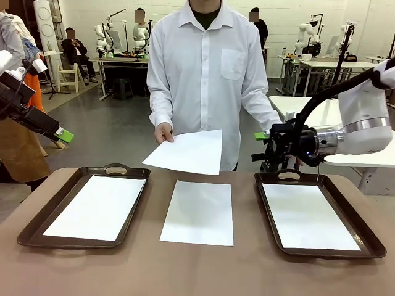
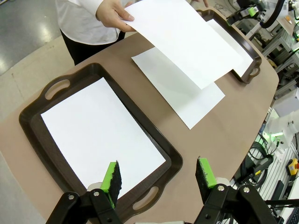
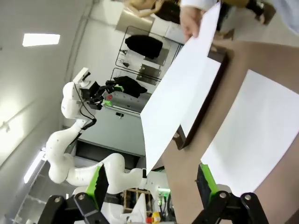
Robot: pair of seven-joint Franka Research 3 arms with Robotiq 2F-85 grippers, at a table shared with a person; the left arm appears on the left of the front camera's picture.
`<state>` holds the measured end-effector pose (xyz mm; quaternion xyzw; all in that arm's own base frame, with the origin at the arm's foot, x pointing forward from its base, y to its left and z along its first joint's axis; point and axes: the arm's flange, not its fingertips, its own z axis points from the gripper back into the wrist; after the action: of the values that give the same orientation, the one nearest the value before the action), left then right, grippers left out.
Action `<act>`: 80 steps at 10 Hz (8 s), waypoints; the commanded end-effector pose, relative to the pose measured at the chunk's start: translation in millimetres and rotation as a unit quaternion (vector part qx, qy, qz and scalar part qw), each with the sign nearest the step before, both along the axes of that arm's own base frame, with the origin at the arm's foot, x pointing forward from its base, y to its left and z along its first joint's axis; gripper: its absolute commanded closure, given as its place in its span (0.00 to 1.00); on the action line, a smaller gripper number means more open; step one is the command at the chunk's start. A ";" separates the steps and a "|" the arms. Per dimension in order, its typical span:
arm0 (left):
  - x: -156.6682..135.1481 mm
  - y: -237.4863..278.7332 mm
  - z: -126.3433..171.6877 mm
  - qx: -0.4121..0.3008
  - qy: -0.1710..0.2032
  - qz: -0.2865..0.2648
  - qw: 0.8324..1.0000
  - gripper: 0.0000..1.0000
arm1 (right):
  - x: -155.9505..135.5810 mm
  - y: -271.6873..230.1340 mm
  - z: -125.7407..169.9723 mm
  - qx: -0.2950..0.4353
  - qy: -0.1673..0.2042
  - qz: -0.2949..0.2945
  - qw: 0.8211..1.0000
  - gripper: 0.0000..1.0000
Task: Sort the A4 documents.
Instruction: Receive the A4 Paper, then place the A4 Paper in the designated Handle tray.
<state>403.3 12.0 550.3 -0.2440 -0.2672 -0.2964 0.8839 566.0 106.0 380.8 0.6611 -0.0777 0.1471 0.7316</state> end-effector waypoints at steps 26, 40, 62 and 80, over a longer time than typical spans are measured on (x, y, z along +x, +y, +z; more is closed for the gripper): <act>-0.8 1.2 -1.5 0.006 -0.006 -0.006 1.000 0.17 | 43.0 115.9 -44.1 0.038 0.081 0.038 0.995 0.18; -0.8 1.2 -1.5 0.006 -0.006 -0.006 1.000 0.17 | 48.8 109.8 -38.4 0.058 0.087 0.089 0.991 1.00; -0.8 1.2 -1.5 0.006 -0.006 -0.006 1.000 0.17 | 10.6 17.0 -26.2 -0.047 0.127 0.021 0.991 0.99; -0.8 1.2 -1.5 0.006 -0.006 -0.006 1.000 0.17 | 6.7 -188.1 -89.5 -0.221 0.190 0.047 0.955 0.99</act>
<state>403.3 12.4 550.2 -0.2443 -0.2674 -0.2960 0.8839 564.4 -85.1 289.7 0.5154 0.1195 0.0767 0.8451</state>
